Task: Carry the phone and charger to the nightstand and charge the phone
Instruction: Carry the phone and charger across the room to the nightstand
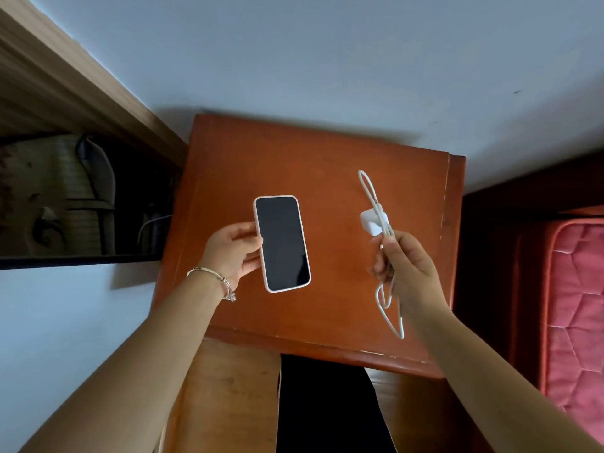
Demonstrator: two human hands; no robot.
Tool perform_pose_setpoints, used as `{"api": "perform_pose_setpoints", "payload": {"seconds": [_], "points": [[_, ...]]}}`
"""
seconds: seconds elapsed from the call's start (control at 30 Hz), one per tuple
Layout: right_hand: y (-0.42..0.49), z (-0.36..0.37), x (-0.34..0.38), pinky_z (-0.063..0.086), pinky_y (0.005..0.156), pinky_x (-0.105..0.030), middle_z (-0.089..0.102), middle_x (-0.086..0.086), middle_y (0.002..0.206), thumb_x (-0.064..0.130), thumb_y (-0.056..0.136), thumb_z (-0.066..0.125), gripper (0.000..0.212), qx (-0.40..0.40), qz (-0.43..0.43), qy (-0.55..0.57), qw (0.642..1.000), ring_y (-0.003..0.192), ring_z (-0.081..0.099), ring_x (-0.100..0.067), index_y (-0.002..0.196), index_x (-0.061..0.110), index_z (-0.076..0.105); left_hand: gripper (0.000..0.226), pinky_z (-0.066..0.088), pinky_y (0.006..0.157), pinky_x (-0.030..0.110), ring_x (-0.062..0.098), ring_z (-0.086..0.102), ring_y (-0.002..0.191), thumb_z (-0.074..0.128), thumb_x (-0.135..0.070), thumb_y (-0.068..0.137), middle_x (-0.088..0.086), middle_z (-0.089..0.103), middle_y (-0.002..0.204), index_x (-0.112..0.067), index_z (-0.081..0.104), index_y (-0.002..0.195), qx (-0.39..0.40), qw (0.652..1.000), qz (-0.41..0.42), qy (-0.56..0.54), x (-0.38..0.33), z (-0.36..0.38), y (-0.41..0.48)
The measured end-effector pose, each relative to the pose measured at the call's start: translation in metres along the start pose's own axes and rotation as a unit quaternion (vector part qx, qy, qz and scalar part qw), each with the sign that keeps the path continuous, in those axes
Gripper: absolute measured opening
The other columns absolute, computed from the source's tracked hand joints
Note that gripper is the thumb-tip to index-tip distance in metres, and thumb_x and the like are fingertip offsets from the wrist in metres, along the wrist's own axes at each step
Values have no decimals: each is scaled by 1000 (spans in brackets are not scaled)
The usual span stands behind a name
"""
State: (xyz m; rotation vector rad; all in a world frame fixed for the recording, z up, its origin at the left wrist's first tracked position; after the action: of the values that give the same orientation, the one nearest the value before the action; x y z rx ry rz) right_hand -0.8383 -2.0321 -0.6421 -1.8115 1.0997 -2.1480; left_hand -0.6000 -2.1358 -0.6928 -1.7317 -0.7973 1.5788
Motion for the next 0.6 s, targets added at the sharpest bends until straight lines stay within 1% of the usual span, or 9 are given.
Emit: {"api": "perform_pose_setpoints", "payload": {"seconds": [0.07, 0.17, 0.27, 0.37, 0.47, 0.6], "points": [[2, 2, -6, 51, 64, -25, 55, 7, 57, 24, 98, 45, 25, 5, 6, 5, 1000, 54, 51, -8, 83, 19, 65, 29, 59, 60, 31, 19, 70, 86, 57, 9, 84, 4, 72, 96, -17, 65, 96, 3, 1000, -3, -2, 5, -1, 3], [7, 6, -8, 49, 63, -26, 55, 7, 55, 22, 98, 44, 26, 12, 15, 19, 1000, 52, 50, -8, 83, 18, 64, 31, 57, 56, 28, 15, 72, 78, 56, 9, 84, 3, 73, 92, -19, 65, 93, 4, 1000, -7, 5, 9, 0, 7], [11, 11, -7, 50, 64, -25, 55, 8, 54, 22, 98, 44, 26, 15, 21, 21, 999, 51, 51, -6, 83, 18, 65, 31, 56, 54, 28, 17, 70, 81, 56, 10, 84, 4, 72, 92, -18, 64, 93, 4, 1000, -18, 1, 14, 1, 11], [13, 13, -6, 49, 65, -27, 55, 8, 53, 23, 98, 44, 26, 21, 24, 12, 999, 51, 50, -6, 83, 17, 64, 31, 56, 52, 27, 16, 71, 77, 55, 11, 84, 3, 73, 88, -19, 65, 90, 1, 1000, -23, -7, 16, 2, 13], [15, 16, -6, 49, 68, -30, 54, 8, 53, 23, 98, 44, 26, 25, 29, 9, 999, 51, 50, -5, 83, 17, 65, 32, 56, 52, 27, 18, 70, 82, 55, 10, 84, 4, 72, 91, -19, 65, 90, 2, 1000, -25, -3, 16, 3, 16], [18, 17, -7, 50, 68, -29, 55, 8, 54, 24, 98, 44, 26, 26, 37, 8, 999, 52, 50, -6, 83, 17, 65, 32, 56, 54, 29, 18, 70, 83, 55, 10, 84, 4, 72, 92, -19, 65, 91, 0, 1000, -30, -5, 16, 3, 20]]}}
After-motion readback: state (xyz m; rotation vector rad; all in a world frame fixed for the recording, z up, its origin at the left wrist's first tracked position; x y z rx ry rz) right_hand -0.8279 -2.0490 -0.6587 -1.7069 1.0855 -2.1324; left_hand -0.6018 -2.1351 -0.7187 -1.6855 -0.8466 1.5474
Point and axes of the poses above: each hand's wrist, its own y-axis towards the middle knuckle, its own z-axis out of the palm, x = y × z, the point moved 4 cm from there along y, towards the middle knuckle
